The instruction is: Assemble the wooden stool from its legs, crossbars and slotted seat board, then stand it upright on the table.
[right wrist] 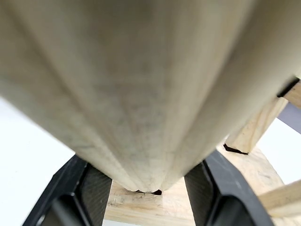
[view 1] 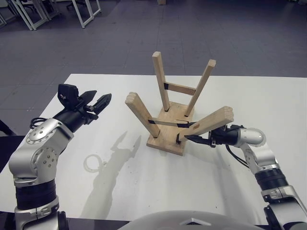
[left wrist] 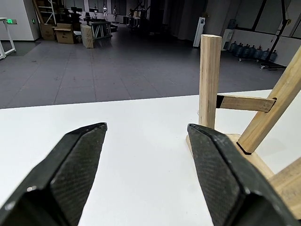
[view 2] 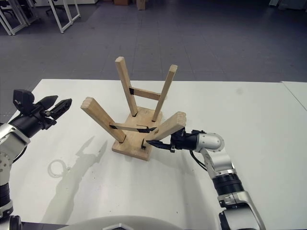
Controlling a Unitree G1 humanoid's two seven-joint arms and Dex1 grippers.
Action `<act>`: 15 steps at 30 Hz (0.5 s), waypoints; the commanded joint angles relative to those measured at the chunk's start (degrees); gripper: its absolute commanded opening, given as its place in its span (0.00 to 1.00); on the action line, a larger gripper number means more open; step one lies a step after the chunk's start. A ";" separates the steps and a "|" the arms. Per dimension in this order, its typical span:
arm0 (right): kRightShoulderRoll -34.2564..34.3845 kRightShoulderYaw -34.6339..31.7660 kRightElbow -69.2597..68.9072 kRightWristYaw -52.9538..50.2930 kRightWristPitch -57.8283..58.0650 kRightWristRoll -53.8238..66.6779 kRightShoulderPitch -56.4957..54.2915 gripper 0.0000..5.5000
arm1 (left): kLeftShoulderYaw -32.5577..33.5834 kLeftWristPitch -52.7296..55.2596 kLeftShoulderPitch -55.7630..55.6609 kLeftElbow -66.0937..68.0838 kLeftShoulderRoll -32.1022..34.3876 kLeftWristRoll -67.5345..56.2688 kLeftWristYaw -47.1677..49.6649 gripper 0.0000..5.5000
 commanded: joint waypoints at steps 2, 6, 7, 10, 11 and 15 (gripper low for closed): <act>-6.98 0.81 -7.50 0.18 8.90 -2.02 5.10 0.37 | 0.67 0.60 1.64 -1.04 -0.81 0.55 0.58 0.58; -8.86 1.41 -7.61 -0.36 10.86 -2.89 4.96 0.37 | 0.88 0.39 1.79 -1.09 -1.14 0.66 0.89 0.58; -9.00 1.79 -6.39 0.04 10.96 -3.09 4.72 0.37 | 0.84 0.31 1.74 -1.02 -1.20 0.68 0.86 0.58; -8.74 2.42 -3.01 1.35 10.99 -2.68 4.17 0.37 | 0.44 0.18 1.47 -0.90 -1.37 0.76 0.83 0.58; -8.66 2.72 -1.93 1.86 10.60 -2.74 3.90 0.37 | 0.33 0.18 1.38 -0.89 -1.40 0.78 0.82 0.58; -8.40 4.40 0.79 2.96 8.73 -4.34 2.66 0.37 | -0.22 0.64 1.33 -1.91 -1.90 0.66 1.08 0.58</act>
